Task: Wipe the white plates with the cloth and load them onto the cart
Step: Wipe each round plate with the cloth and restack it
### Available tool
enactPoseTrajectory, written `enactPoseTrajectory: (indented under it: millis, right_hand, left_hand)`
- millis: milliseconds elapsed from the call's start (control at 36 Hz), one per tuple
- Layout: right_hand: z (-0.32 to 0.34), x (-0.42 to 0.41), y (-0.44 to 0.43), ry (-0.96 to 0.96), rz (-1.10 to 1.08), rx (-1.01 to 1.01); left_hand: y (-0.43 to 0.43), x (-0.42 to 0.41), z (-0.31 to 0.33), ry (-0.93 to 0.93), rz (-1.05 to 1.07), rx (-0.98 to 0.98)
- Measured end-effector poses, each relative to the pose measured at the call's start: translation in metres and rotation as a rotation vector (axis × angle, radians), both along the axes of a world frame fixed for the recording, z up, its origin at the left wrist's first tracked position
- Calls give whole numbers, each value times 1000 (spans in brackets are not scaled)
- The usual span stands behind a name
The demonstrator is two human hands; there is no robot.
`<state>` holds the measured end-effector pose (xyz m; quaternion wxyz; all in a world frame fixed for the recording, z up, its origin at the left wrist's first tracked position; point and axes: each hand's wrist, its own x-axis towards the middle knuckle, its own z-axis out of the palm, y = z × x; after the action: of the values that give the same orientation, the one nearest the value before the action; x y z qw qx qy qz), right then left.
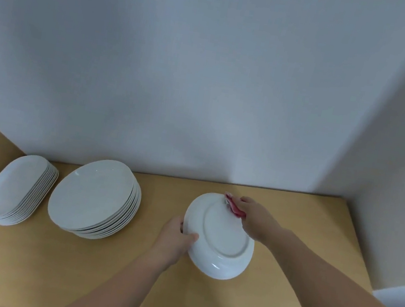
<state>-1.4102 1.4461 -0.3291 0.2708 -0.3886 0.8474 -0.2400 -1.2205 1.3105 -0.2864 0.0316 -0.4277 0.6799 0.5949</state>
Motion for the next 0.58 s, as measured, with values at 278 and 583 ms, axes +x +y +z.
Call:
enactPoseTrajectory:
  millis: [278,583]
  right_hand:
    - [-17,25,35,-108,-250,-129]
    - [-16,73,61,-66,-327,-243]
  left_hand:
    - [-4,-3,-8,-6,35,19]
    - [-1,-15,-9,-3,65,-16]
